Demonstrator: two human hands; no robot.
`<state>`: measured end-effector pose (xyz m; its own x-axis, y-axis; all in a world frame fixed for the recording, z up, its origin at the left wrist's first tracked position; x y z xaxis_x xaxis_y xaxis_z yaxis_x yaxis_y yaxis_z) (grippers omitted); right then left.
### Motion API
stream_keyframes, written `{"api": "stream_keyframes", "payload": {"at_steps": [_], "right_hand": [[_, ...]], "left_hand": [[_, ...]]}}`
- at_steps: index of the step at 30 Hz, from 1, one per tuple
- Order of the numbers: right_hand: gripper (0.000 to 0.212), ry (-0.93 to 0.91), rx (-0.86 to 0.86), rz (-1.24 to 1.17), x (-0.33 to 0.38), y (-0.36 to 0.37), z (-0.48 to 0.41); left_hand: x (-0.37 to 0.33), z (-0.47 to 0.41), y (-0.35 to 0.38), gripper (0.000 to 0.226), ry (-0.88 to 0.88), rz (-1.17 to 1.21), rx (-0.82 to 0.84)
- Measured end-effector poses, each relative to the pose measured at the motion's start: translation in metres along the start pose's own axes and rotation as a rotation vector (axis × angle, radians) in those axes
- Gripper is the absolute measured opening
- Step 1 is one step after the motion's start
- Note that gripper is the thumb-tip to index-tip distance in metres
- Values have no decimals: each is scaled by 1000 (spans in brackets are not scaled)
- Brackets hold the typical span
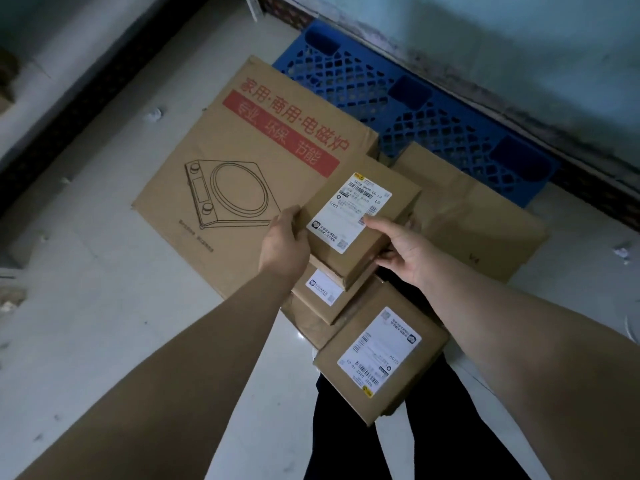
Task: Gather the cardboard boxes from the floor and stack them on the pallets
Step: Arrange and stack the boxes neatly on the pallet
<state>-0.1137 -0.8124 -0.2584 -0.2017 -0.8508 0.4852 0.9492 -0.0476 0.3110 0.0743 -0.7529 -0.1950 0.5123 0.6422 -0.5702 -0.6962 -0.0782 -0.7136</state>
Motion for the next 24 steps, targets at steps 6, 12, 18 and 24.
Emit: {"api": "stream_keyframes", "payload": {"at_steps": [6,12,18,24], "right_hand": [[69,-53,-104,-9,23,-31,-8],[82,-96,-261,-40,53,-77,-41],[103,-20,-238,-24,55,-88,-78],[103,-7,-169,16,52,-78,-101]], "left_hand": [[-25,-11,32,53,80,11,56],[-33,-36,64,51,51,-73,72],[-20,-53,85,48,-58,-121,84],[-7,-52,104,46,-115,-156,182]]}}
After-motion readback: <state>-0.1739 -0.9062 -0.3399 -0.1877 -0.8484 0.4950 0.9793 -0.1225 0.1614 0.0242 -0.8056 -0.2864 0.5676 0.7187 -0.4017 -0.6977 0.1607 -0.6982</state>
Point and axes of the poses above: each hand's wrist, its own z-axis away from the middle knuckle, its own y-axis out of the palm, x = y × z, the point moved 5 cm from there along -z, towards the middle knuckle, and after that the axes turned 1 degree about -z, right-handed, at the moved point
